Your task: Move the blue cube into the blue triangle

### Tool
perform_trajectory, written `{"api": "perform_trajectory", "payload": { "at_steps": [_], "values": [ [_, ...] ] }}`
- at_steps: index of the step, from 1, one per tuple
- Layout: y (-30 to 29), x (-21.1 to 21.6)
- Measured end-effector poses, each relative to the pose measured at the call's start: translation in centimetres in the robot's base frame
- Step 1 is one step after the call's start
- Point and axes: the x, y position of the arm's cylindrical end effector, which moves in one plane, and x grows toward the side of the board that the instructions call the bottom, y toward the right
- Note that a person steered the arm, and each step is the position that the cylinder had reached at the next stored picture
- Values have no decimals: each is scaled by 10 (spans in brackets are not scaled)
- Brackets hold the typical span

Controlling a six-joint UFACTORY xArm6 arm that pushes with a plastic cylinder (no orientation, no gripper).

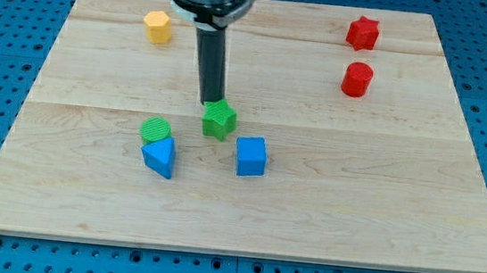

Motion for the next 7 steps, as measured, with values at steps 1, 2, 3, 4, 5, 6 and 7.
{"api": "perform_trajectory", "payload": {
  "at_steps": [1, 2, 3, 4, 5, 6, 7],
  "values": [
    [23, 17],
    [65, 46],
    [143, 61],
    [138, 92],
    [108, 96],
    [71, 95],
    [72, 109]
  ]
}}
